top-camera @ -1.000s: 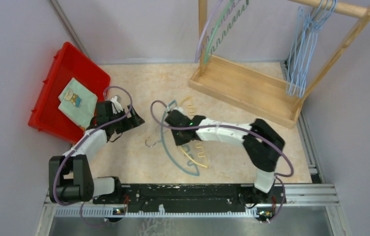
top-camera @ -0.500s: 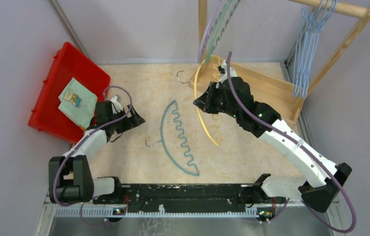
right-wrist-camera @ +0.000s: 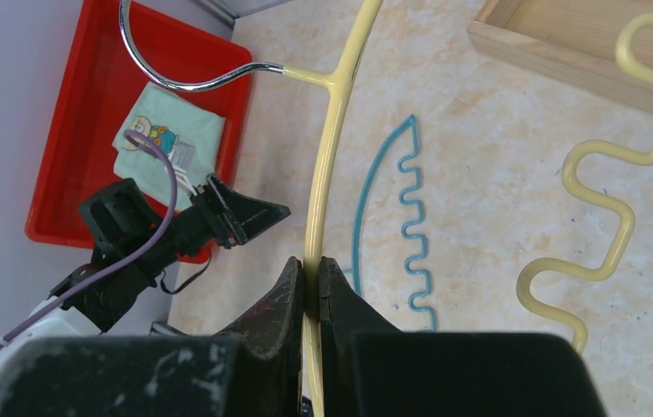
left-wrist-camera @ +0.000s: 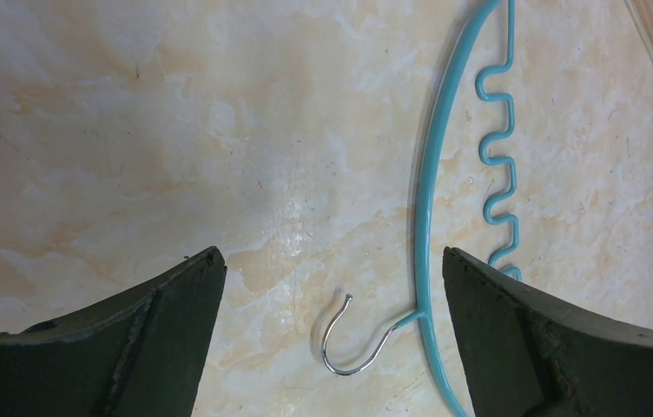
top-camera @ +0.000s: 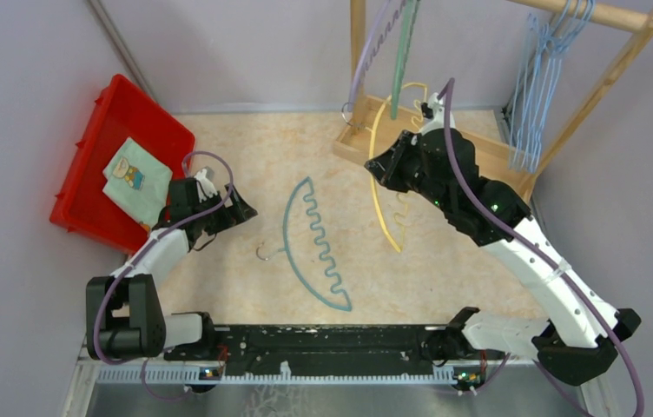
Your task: Organize the hangers
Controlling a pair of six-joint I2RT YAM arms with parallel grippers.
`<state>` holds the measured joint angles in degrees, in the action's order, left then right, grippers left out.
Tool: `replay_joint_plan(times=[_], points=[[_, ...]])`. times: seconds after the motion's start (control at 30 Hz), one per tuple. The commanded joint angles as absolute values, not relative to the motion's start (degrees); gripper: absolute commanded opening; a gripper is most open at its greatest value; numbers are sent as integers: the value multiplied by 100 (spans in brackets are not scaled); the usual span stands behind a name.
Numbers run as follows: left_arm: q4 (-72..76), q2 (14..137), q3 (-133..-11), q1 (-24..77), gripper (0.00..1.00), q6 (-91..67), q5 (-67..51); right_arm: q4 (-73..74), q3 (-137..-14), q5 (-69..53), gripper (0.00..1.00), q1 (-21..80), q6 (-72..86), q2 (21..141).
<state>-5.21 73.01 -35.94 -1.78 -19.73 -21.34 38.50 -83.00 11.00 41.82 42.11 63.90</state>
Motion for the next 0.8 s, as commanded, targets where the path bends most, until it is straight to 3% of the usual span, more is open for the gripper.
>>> replay_joint_plan(times=[0.0, 0.43, 0.77], points=[[-358, 7272, -3524, -223, 100, -2026, -2282, 3771, -8526, 1441, 0, 4143, 4234, 6001], [-359, 7248, -3507, -227, 100, -2043, -2329, 3832, -7691, 1152, 0, 4140, 4651, 5584], [-324, 7285, -3489, -215, 100, -2079, -2371, 4278, -7847, 1601, 0, 4140, 4722, 4926]])
